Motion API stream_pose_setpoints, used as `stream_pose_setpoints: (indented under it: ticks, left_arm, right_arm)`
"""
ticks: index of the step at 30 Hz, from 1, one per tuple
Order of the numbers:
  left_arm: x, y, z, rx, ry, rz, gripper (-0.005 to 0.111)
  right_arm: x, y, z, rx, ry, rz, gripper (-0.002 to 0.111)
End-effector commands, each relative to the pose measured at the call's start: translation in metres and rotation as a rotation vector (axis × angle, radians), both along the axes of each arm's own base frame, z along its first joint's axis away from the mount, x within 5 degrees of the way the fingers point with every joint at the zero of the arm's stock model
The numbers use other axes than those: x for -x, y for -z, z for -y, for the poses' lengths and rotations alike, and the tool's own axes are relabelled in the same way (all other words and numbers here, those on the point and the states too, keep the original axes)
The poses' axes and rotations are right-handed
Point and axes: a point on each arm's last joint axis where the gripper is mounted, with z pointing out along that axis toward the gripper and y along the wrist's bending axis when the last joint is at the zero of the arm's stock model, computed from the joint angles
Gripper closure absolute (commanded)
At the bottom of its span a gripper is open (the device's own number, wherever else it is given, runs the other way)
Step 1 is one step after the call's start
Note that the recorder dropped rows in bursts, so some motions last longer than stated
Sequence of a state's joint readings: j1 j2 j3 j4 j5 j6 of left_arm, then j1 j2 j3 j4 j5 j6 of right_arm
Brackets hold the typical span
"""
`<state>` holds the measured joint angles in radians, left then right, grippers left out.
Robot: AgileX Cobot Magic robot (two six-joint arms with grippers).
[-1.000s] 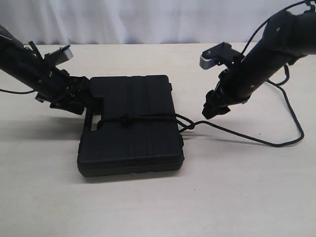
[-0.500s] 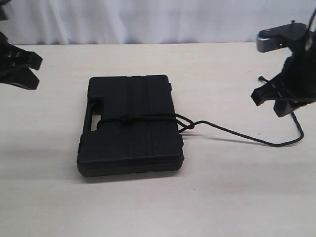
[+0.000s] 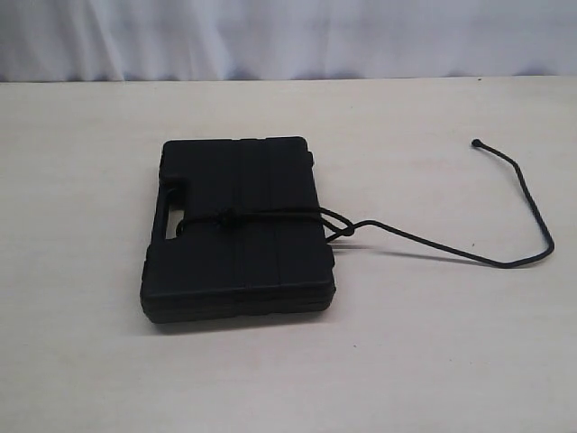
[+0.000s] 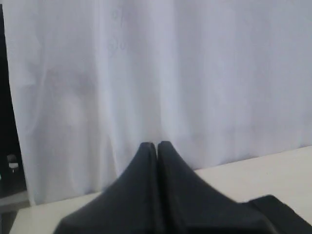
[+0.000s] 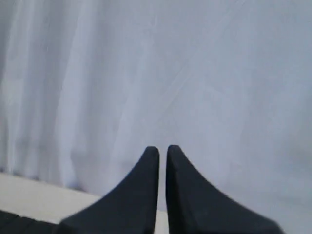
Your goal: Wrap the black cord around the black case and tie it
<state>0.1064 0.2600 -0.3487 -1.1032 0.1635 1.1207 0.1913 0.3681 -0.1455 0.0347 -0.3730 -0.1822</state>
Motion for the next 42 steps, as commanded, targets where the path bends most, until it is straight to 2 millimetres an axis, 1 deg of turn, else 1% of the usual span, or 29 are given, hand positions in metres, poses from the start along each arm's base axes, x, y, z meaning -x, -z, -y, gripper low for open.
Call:
stream_pose_setpoints:
  ticks: [1, 10, 13, 15, 17, 19, 21, 22, 25, 27, 32, 33, 34, 40, 42]
  left_arm:
    - [0.009, -0.002, 0.000, 0.007, -0.013, 0.057, 0.107]
    - [0.010, -0.002, 0.000, 0.007, -0.013, 0.062, 0.107]
    - [0.010, -0.002, 0.000, -0.022, -0.012, 0.055, 0.107]
    - [0.010, 0.001, -0.001, -0.210, -0.044, 0.032, 0.107]
    - [0.010, 0.009, -0.002, -0.564, -0.075, -0.039, 0.107]
    - [0.011, 0.023, -0.004, -0.757, -0.076, -0.118, 0.107]
    - [0.013, 0.037, -0.004, -0.770, -0.068, -0.139, 0.107]
    - [0.015, 0.048, -0.003, -0.769, -0.066, -0.146, 0.107]
    - [0.021, 0.078, -0.003, -0.781, -0.063, -0.150, 0.107]
    - [0.019, 0.093, -0.003, -0.796, -0.044, -0.199, 0.107]
    - [0.016, 0.122, -0.004, -0.815, -0.003, -0.294, 0.107]
    - [0.016, 0.122, -0.004, -0.815, -0.006, -0.290, 0.107]
    - [0.016, 0.120, -0.005, -0.825, -0.021, -0.277, 0.107]
    - [0.016, 0.119, -0.010, -1.013, -0.067, -0.287, 0.107]
    - [0.016, 0.119, -0.010, -1.020, -0.068, -0.288, 0.107]
  right_arm:
    - [0.011, -0.006, 0.006, -0.098, 0.020, 0.089, 0.103]
    - [0.017, -0.008, 0.007, -0.115, 0.015, 0.126, 0.103]
    - [0.021, -0.002, 0.008, -0.125, 0.008, 0.132, 0.103]
    - [0.023, 0.005, 0.008, -0.123, 0.010, 0.133, 0.103]
    - [0.027, 0.013, 0.009, -0.098, 0.024, 0.143, 0.103]
    - [0.029, 0.021, 0.011, -0.096, 0.055, 0.147, 0.103]
    - [0.032, 0.026, 0.014, -0.094, 0.092, 0.154, 0.103]
    - [0.034, 0.027, 0.015, -0.092, 0.114, 0.155, 0.103]
    - [0.035, 0.036, 0.018, -0.078, 0.168, 0.069, 0.103]
    - [0.034, 0.044, 0.018, -0.069, 0.193, -0.012, 0.103]
    - [0.033, 0.078, 0.016, -0.039, 0.189, -0.390, 0.103]
    - [0.034, 0.084, 0.015, -0.033, 0.183, -0.458, 0.103]
    - [0.035, 0.087, 0.015, -0.029, 0.180, -0.485, 0.103]
    - [0.035, 0.085, 0.015, -0.032, 0.181, -0.472, 0.103]
    - [0.035, 0.085, 0.015, -0.035, 0.181, -0.472, 0.103]
